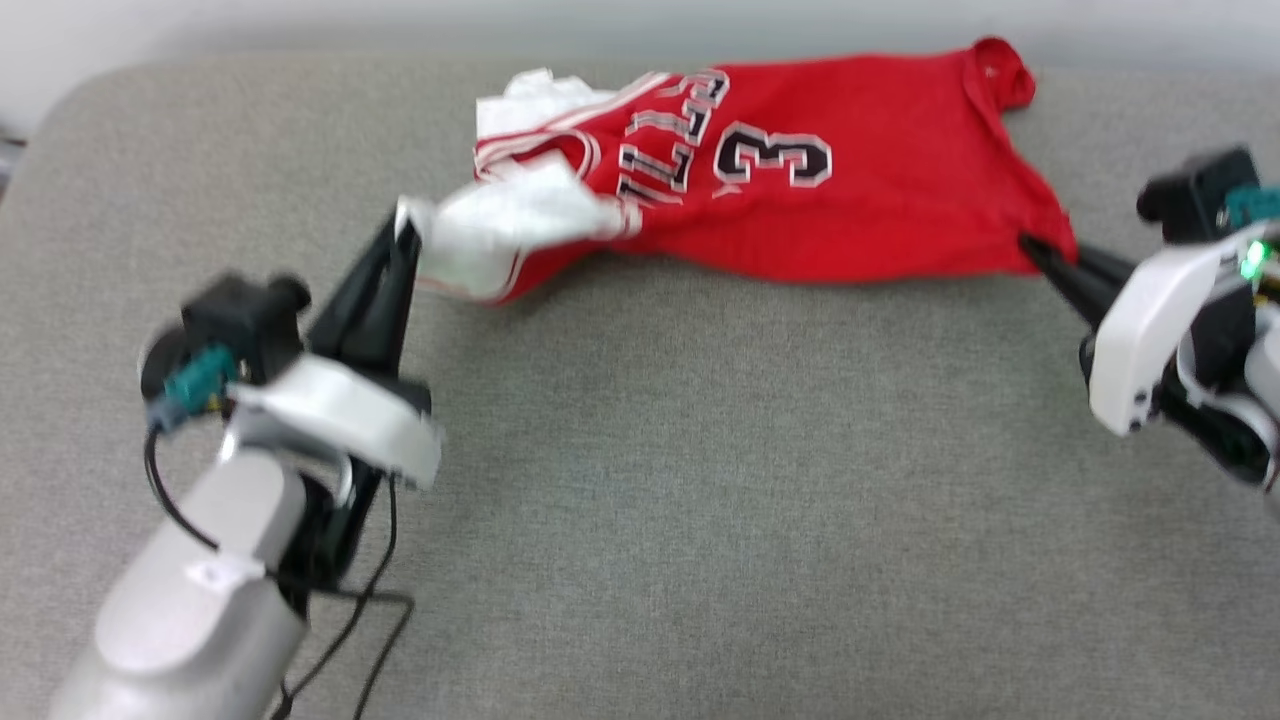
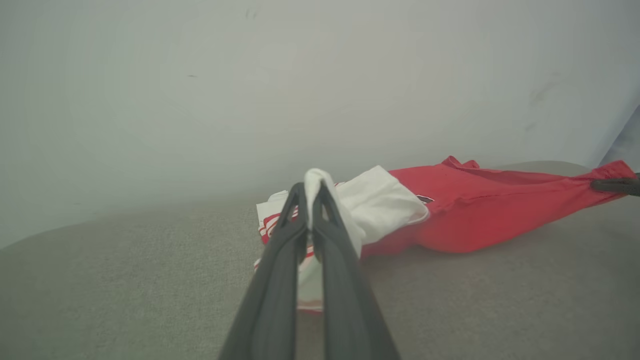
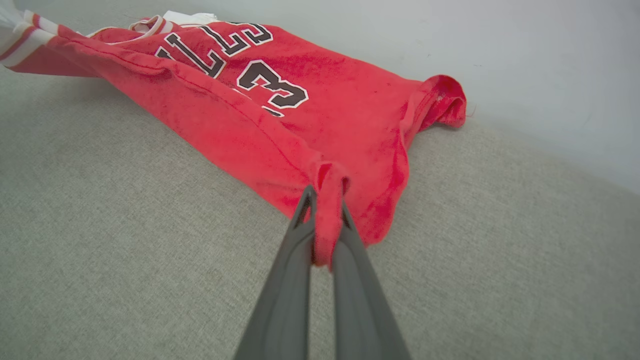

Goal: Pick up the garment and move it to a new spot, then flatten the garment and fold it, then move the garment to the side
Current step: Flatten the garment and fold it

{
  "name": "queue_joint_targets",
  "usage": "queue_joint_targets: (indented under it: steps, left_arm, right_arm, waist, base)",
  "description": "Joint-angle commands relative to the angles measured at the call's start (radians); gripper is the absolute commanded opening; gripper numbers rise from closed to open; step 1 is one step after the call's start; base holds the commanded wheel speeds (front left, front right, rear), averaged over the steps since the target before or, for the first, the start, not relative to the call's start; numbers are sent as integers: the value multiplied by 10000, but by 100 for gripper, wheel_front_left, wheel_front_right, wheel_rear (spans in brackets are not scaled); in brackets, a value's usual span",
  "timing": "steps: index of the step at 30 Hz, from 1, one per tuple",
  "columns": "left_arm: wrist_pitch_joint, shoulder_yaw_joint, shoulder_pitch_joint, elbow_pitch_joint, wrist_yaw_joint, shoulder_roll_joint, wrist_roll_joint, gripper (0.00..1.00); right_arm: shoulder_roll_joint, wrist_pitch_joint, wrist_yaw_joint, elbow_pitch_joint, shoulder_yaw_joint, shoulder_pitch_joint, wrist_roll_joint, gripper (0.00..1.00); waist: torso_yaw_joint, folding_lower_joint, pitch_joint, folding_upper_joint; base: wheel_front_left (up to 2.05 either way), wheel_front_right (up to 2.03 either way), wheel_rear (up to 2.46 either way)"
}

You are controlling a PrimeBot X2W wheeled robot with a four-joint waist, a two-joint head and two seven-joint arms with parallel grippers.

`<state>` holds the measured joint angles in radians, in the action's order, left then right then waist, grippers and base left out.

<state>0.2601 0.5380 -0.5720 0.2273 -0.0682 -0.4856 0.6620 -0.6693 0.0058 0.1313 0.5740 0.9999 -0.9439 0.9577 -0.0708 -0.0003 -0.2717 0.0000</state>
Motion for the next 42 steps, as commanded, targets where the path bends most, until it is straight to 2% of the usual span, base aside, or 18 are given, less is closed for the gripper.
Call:
queue_joint_targets:
  steps: [1, 10, 17, 23, 35, 39, 42]
  left_arm:
    - [51, -40, 301, -76, -75, -34, 64, 0]
    - [19, 53, 3566, -612, -476, -410, 808, 0]
    - [27, 244, 5650, -1057, -878, -319, 1288, 0]
    - [-275, 473, 6930, -1366, -982, -385, 1791, 0]
    - [-1041, 854, 8311, -1971, -1068, -633, 2454, 0]
    - [-842, 787, 8328, -2112, -1261, -789, 2192, 0]
    - [-744, 740, 7970, -2180, -1225, -871, 1990, 0]
  right_arm:
    - [-118, -30, -12, -58, 28, 215, 75, 0]
    - [-650, -51, -12, -734, 437, 2471, 753, 0]
    - [-1053, -92, -12, -1162, 574, 4111, 1021, 0]
    - [-1359, -255, -12, -1391, 366, 5349, 1113, 0]
    - [-1799, -417, -12, -1988, -435, 7503, 1081, 0]
    - [-1824, -323, -12, -2190, -892, 7900, 1008, 0]
    - [-1709, -273, -12, -2346, -1285, 7983, 857, 0]
  waist:
    - [-12, 3, 408, 0]
    - [133, 3, 1815, 0]
    - [229, 3, 2663, 0]
    - [194, 3, 3004, 0]
    - [34, 3, 3206, 0]
    - [24, 3, 3214, 0]
    - [53, 3, 3195, 0]
  base:
    - [0, 0, 0]
    - [0, 0, 0]
    - [0, 0, 0]
    - [0, 0, 0]
    - [0, 0, 0]
    - [0, 0, 0]
    - [0, 0, 0]
